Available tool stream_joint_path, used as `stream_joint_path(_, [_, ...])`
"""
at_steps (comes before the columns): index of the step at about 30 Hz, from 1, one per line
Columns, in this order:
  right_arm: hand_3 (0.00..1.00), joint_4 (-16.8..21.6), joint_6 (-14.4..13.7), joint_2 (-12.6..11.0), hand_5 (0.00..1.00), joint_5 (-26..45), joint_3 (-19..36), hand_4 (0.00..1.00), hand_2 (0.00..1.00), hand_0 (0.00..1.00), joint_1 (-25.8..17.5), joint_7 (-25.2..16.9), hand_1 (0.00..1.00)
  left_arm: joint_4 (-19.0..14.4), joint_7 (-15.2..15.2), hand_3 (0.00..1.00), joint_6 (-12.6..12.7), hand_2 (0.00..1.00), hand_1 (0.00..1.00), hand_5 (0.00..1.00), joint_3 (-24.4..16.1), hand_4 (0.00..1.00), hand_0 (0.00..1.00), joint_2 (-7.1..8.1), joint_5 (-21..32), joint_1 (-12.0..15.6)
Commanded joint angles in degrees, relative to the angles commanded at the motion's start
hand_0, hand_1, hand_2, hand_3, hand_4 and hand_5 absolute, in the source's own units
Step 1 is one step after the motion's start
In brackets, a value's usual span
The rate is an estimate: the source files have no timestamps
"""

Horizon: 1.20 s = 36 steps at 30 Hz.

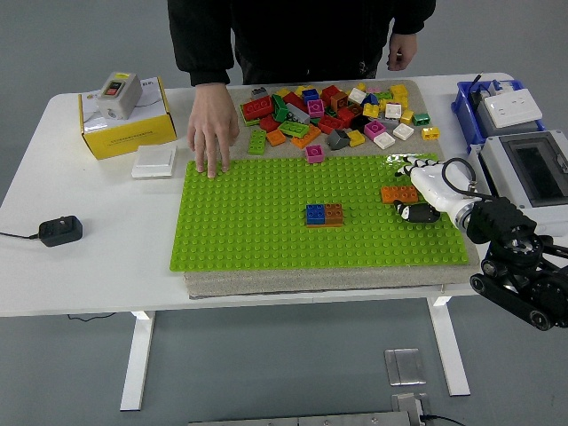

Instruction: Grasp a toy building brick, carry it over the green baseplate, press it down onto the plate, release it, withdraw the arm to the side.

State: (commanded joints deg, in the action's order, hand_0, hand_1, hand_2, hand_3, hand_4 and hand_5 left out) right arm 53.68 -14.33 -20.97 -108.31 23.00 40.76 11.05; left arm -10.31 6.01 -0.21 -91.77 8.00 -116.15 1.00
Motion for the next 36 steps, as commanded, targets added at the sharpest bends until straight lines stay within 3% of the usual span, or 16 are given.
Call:
stream_joint_path(16, [0.821, -4.4, -1.0, 1.6, 0.453, 1.6, -0.7, 0.662, 0.998, 0.84, 1.0, -1.5, 0.967, 0.0, 0.0, 0.697, 0.2, 0.575, 0.603, 0.577, 0.4, 0.452, 0.634, 0.02, 0.3, -0.2])
stream_joint_path(22, [0.795, -5.0, -1.1, 1.8, 0.463, 1.9, -0.9, 0.662, 0.998, 0.844, 1.0, -1.7, 0.97, 0.0, 0.0, 0.697, 0.2, 0.575, 0.604, 0.576, 0.6, 0.448, 0.634, 0.03, 0.4, -0.2])
stream_joint_path(23, [0.741, -5.1, -1.1, 1.8, 0.47, 2.0, -1.0, 0.658, 0.998, 0.839, 0.9, -1.8, 0.967, 0.0, 0.0, 0.696, 0.2, 0.576, 0.604, 0.576, 0.6, 0.444, 0.635, 0.03, 0.4, -0.2])
stream_joint_path(36, [0.709, -5.7, -1.5, 2.1, 0.469, 2.3, -1.8, 0.645, 0.993, 0.834, 0.7, -2.1, 0.96, 0.0, -0.2, 0.694, 0.4, 0.577, 0.603, 0.583, 1.5, 0.435, 0.635, 0.11, 1.3, -0.3])
